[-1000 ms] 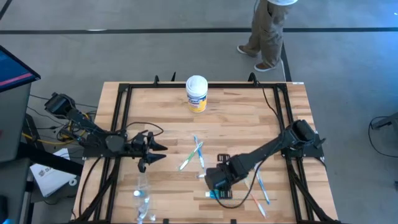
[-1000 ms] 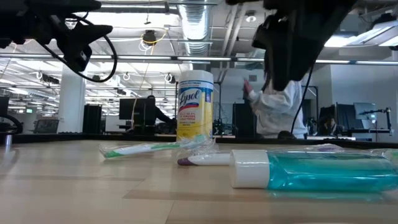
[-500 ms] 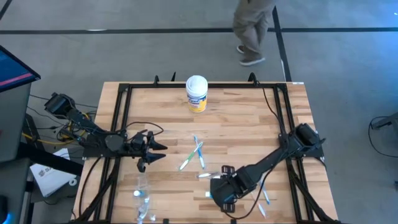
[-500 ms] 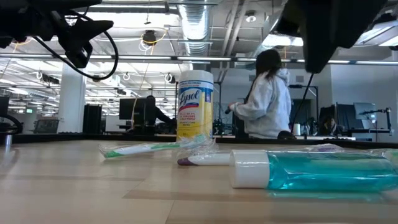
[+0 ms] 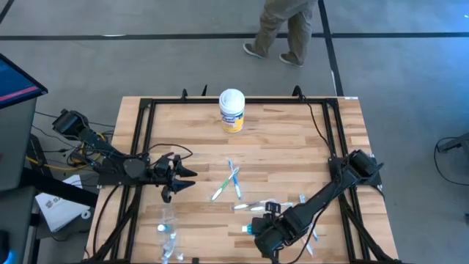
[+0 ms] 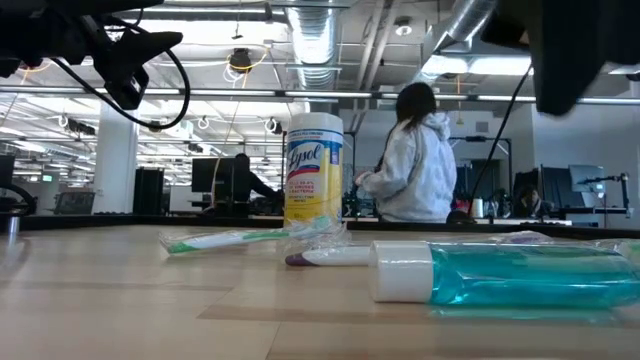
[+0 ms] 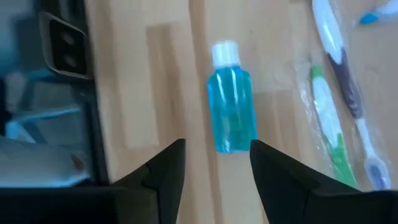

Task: Pick & Place toothbrushing station
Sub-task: Put the blue mouthwash into the transparent organizer

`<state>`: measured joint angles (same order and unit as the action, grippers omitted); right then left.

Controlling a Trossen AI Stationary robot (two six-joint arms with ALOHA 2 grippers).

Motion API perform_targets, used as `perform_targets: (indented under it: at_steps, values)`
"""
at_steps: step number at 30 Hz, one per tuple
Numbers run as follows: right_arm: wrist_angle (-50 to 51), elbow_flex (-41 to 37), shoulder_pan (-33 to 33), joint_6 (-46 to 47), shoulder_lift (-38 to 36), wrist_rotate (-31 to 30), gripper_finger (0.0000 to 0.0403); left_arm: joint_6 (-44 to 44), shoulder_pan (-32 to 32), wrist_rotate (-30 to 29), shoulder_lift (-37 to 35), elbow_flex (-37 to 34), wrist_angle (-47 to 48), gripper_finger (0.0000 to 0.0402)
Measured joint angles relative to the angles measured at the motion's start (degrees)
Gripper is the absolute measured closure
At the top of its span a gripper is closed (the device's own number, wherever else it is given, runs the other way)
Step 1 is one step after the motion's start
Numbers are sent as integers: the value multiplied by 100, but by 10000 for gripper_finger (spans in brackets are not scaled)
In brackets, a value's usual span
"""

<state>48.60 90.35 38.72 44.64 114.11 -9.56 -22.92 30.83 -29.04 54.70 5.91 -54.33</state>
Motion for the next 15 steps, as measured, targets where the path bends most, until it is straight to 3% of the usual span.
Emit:
perform_targets:
  at_steps: [15]
  values:
    - [5, 8, -22, 0, 154, -378, 233, -2, 0, 0, 55, 0, -27, 230]
